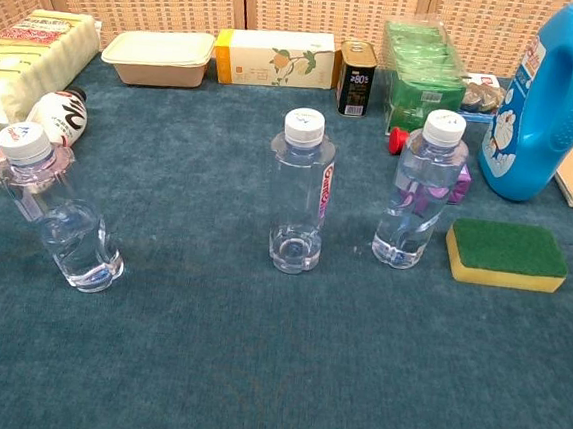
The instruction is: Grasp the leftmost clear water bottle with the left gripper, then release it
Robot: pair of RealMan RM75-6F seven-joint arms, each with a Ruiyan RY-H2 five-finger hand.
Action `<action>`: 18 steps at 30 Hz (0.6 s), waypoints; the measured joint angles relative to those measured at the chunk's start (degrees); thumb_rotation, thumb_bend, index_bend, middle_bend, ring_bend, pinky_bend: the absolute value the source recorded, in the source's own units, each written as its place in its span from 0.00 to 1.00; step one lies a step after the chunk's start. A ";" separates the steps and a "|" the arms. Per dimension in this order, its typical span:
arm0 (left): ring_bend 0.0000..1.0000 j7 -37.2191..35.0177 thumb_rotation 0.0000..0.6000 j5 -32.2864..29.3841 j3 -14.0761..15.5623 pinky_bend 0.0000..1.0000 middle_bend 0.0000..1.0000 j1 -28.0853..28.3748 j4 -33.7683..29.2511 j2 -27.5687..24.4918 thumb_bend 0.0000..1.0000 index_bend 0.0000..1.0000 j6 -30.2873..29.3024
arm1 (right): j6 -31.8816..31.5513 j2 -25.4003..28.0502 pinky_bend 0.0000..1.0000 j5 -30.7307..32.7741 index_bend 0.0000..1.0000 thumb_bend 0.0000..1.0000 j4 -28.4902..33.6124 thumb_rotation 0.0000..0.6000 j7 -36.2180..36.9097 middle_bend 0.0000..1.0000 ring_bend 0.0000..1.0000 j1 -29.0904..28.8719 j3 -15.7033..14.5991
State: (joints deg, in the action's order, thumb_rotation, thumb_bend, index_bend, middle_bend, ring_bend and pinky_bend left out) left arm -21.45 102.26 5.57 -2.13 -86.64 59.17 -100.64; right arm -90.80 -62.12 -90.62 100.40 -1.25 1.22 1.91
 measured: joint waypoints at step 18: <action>0.00 -0.58 1.00 0.15 -0.13 0.08 0.00 1.64 0.38 0.36 0.08 0.00 2.53 | -0.09 0.17 0.00 0.89 0.00 0.03 -0.03 1.00 0.65 0.00 0.00 0.08 0.44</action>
State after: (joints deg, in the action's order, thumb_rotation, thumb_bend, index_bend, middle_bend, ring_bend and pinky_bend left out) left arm -22.03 102.41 5.44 -0.49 -86.27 59.53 -98.11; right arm -90.89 -61.95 -89.73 100.37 -0.60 1.30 2.35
